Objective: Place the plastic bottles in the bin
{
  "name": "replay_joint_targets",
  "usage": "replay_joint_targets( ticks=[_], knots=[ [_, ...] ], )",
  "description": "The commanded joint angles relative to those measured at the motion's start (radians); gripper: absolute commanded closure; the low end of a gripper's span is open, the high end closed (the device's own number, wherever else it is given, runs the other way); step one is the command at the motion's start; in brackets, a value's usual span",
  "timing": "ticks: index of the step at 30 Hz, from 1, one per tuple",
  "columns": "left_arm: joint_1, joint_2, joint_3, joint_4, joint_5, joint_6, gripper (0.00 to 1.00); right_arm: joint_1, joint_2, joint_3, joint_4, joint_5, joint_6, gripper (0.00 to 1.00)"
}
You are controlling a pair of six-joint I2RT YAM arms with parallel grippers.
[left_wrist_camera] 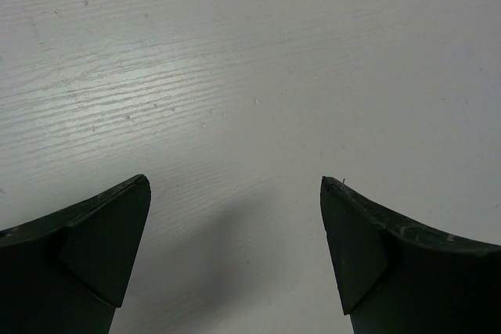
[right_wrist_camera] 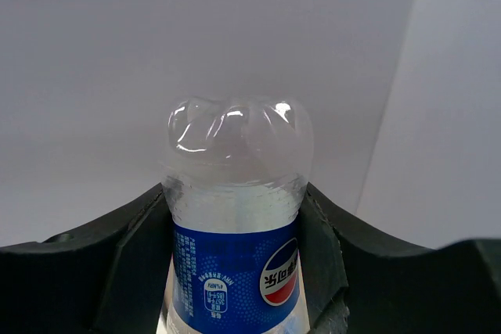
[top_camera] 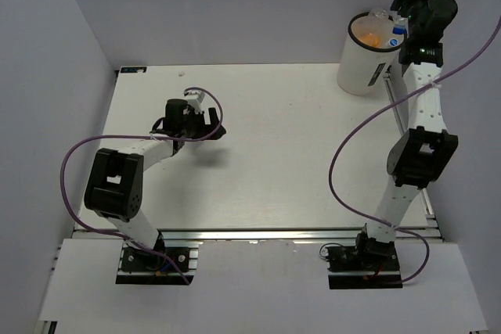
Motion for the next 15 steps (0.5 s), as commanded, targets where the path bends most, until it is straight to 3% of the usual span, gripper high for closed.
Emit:
replay_joint_targets(
  ticks=[1, 10, 15],
  knots=[
    [0.006, -0.045, 0.007, -0.018, -0.020, 0.002, 0.02, -0.008, 0.095, 0.055, 0.017, 0.103, 0.079, 0.68],
    [0.004, -0.045, 0.009, -0.033, -0.028, 0.008, 0.02, -0.032, 0.306, 0.178, 0.241, 0.157, 0.200, 0.66],
    [0.006, -0.050, 0.007, -0.040, -0.052, 0.016, 0.02, -0.032, 0.326, 0.135, 0.327, 0.218, 0.294, 0.64]
  ],
)
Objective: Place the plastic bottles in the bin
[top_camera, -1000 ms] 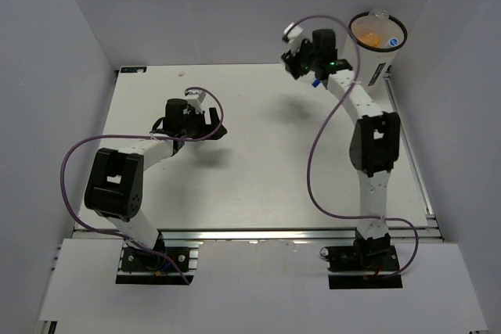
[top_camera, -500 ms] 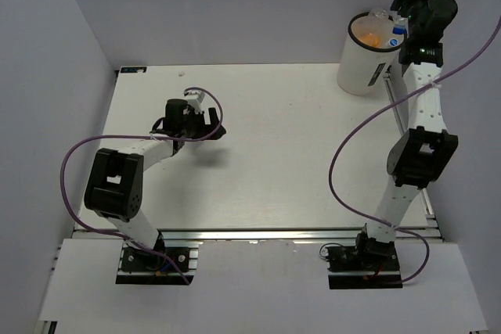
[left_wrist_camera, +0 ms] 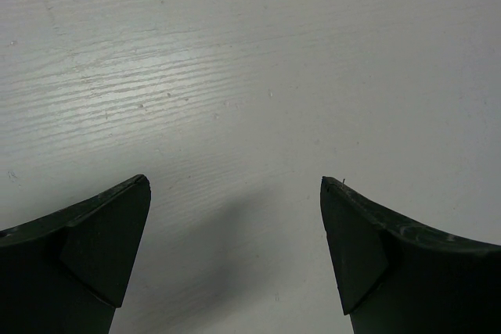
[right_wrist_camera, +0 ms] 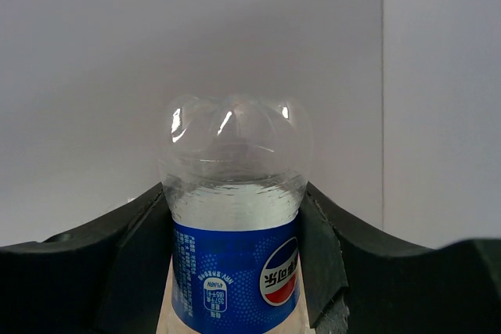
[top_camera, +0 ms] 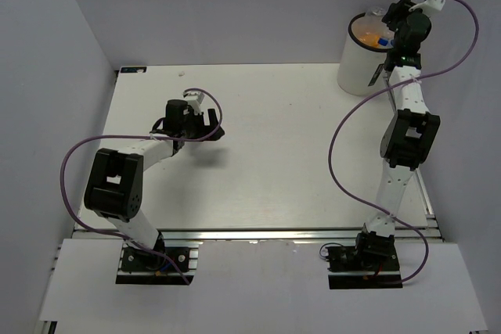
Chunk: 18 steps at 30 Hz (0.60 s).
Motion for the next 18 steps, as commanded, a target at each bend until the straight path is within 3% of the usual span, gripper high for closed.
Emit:
replay_joint_targets(
  ticks=[1, 10, 15, 17, 18],
  knots=[
    [0.004, -0.048, 0.007, -0.010, -0.020, 0.014, 0.02, -0.005, -0.030, 0.020, 0.179, 0.073, 0.070, 0.63],
    [0.006, -0.008, 0.036, -0.028, -0.024, 0.017, 0.02, -0.003, -0.002, -0.054, 0.195, 0.042, 0.044, 0.52],
    [0.004, 0.006, 0.038, -0.027, -0.023, 0.012, 0.02, -0.003, -0.013, -0.075, 0.181, 0.019, 0.024, 0.29],
    [0.004, 0.004, 0.041, -0.030, -0.023, 0.012, 0.02, -0.003, -0.021, -0.071, 0.167, 0.025, 0.016, 0.11],
    [0.004, 0.000, 0.040, -0.030, -0.020, 0.012, 0.02, -0.001, -0.034, -0.071, 0.167, 0.027, 0.013, 0.11]
  ],
)
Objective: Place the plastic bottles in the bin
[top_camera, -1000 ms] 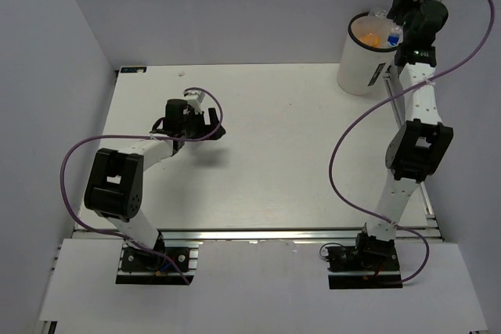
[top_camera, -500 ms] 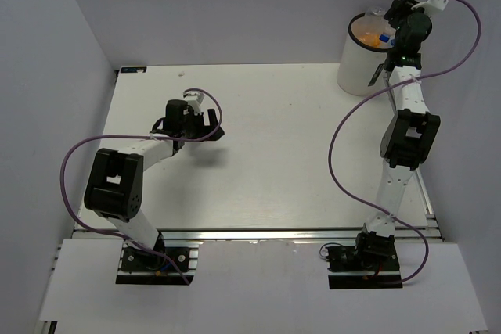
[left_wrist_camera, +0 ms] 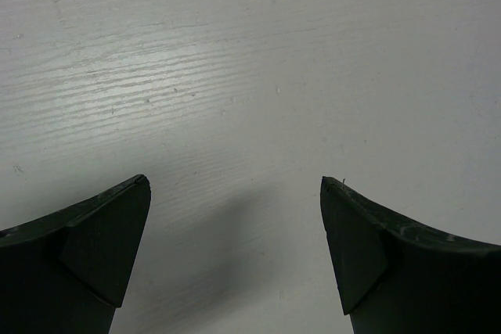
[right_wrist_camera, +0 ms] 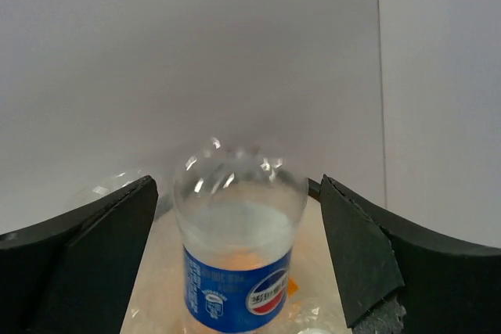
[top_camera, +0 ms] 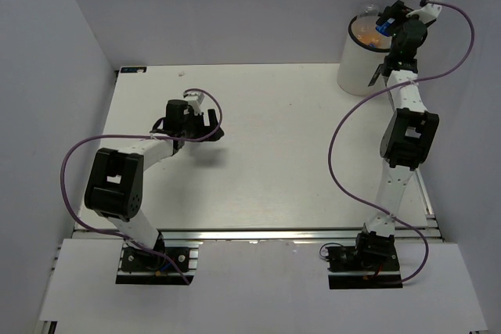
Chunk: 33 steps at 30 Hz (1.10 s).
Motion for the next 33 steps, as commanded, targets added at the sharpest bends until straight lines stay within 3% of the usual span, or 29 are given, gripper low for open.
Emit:
replay_joint_targets(
  ticks=[1, 11, 16, 21, 22, 25, 28, 33],
  knots=[
    [0.005, -0.008, 0.033, -0.006, 0.001, 0.005, 0.02, -0.003, -0.046, 0.013, 0.045, 0.013, -0.023, 0.11],
    [0.006, -0.056, 0.005, 0.015, 0.009, -0.001, 0.02, -0.002, -0.179, 0.042, 0.005, -0.011, -0.094, 0.11],
    [0.005, -0.088, -0.010, 0.031, -0.003, -0.015, 0.02, -0.002, -0.349, -0.033, -0.171, -0.010, -0.095, 0.11],
    [0.005, -0.138, -0.018, 0.035, -0.061, -0.055, 0.02, -0.002, -0.683, -0.450, -0.204, -0.040, -0.049, 0.11],
    [0.005, -0.148, -0.019, 0.035, -0.075, -0.062, 0.02, -0.002, -0.725, -0.610, -0.196, -0.077, -0.043, 0.11],
    [0.006, -0.184, -0.026, 0.025, -0.127, -0.088, 0.02, -0.003, -0.872, -0.880, -0.211, -0.102, 0.006, 0.11],
    [0.006, -0.237, -0.041, 0.009, -0.212, -0.119, 0.02, -0.002, -1.004, -1.107, -0.268, -0.108, 0.125, 0.11],
    [0.006, -0.330, -0.090, -0.001, -0.445, -0.156, 0.02, -0.002, -1.185, -1.450, -0.193, -0.140, 0.280, 0.11]
  ],
)
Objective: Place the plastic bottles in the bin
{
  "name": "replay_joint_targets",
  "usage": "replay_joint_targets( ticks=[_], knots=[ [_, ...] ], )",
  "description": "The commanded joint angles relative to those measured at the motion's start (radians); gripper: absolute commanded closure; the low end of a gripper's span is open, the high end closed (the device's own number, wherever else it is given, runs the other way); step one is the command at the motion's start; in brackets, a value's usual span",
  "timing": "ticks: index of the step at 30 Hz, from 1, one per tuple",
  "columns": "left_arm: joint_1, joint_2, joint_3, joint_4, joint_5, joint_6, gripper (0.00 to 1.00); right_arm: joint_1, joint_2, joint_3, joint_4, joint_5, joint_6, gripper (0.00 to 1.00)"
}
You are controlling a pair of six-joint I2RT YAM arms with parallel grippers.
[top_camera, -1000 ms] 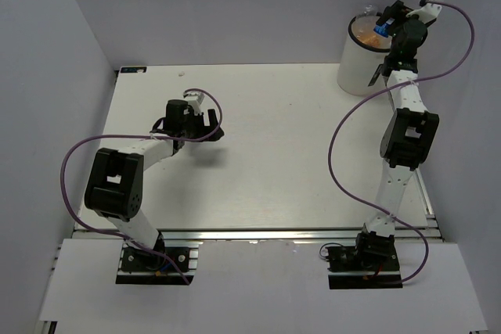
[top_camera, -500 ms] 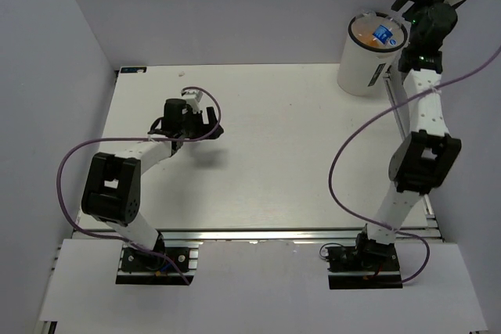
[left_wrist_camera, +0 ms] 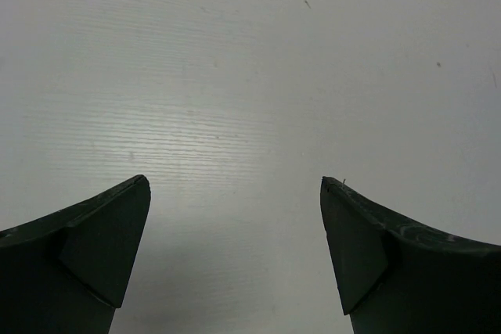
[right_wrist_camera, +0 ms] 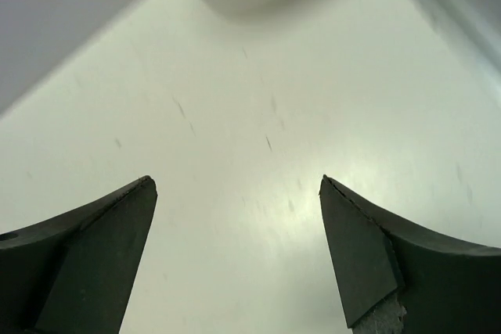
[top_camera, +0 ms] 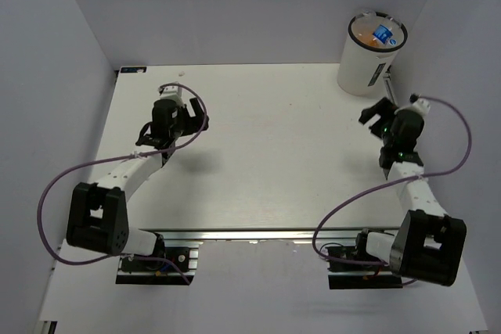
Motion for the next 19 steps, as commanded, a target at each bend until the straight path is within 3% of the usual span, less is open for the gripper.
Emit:
replay_joint_targets(
  ticks=[1, 3, 8, 19],
  knots=[
    [0.011, -0.106, -0.030, -0.005, -0.225, -0.061, 0.02, -0.002, -0.100, -0.151, 0.054, -0.023, 0.128, 0.11],
    [0.019, -0.140, -0.062, 0.017, -0.294, -0.078, 0.02, -0.002, -0.116, -0.202, 0.072, -0.014, 0.124, 0.11],
    [0.055, -0.203, -0.111, 0.057, -0.314, -0.103, 0.02, -0.002, -0.088, -0.173, -0.015, 0.035, 0.110, 0.11],
    [0.080, -0.194, -0.116, 0.058, -0.311, -0.109, 0.02, -0.002, -0.111, -0.240, 0.106, 0.070, 0.121, 0.11]
  ],
)
